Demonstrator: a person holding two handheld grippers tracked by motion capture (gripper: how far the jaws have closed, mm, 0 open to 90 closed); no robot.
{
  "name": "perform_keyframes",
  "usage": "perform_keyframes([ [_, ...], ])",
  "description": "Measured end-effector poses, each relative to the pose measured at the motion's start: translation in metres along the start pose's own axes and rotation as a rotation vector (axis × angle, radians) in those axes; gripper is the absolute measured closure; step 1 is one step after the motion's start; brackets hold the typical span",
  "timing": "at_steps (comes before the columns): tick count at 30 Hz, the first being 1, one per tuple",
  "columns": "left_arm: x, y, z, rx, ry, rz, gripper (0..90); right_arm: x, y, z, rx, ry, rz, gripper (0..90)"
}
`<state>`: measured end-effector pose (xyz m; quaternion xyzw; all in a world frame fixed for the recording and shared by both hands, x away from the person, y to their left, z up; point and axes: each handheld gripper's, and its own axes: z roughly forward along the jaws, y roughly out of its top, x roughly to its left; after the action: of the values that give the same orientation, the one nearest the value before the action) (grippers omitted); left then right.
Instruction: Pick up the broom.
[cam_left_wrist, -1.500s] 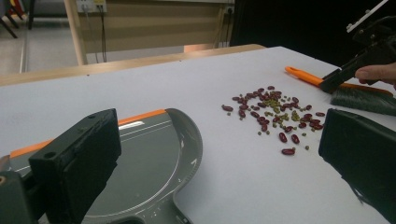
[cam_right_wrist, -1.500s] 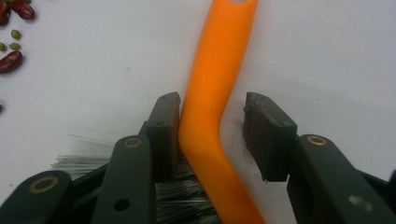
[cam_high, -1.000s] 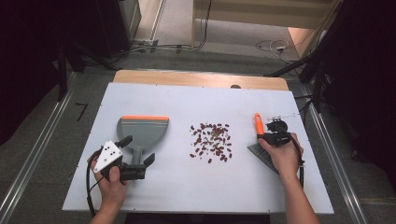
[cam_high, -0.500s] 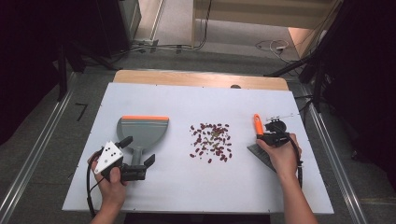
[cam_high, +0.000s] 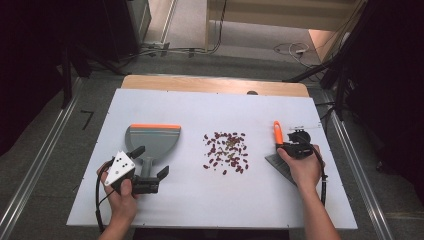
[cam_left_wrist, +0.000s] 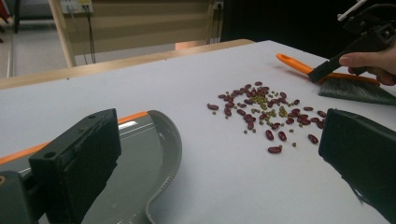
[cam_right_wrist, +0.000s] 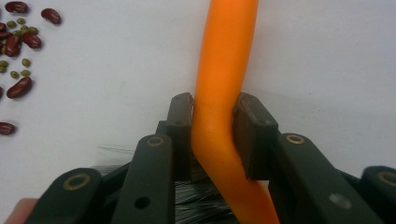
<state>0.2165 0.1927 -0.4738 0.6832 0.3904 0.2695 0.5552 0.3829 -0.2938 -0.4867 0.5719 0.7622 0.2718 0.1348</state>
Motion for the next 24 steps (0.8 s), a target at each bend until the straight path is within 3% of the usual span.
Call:
perform_keyframes([
  [6, -0.001, 0.001, -0.001, -0.004, 0.015, -0.005, 0.0, -0.004, -0.007, -0.007, -0.072, 0.062, -0.003, 67.7],
  [9, -0.002, 0.002, -0.002, -0.005, 0.023, 0.005, 0.0, -0.009, -0.014, -0.015, -0.16, 0.095, 0.018, 67.7],
  [14, -0.005, 0.003, 0.002, 0.005, 0.015, 0.02, 0.0, -0.011, -0.023, -0.025, -0.277, 0.141, 0.006, 67.7],
  [21, -0.014, 0.007, 0.006, -0.003, -0.003, 0.04, 0.0, -0.016, -0.033, -0.044, -0.435, 0.163, 0.037, 68.4],
  [24, -0.015, 0.008, 0.007, -0.007, -0.004, 0.046, 0.0, -0.021, -0.037, -0.051, -0.504, 0.23, 0.04, 68.6],
])
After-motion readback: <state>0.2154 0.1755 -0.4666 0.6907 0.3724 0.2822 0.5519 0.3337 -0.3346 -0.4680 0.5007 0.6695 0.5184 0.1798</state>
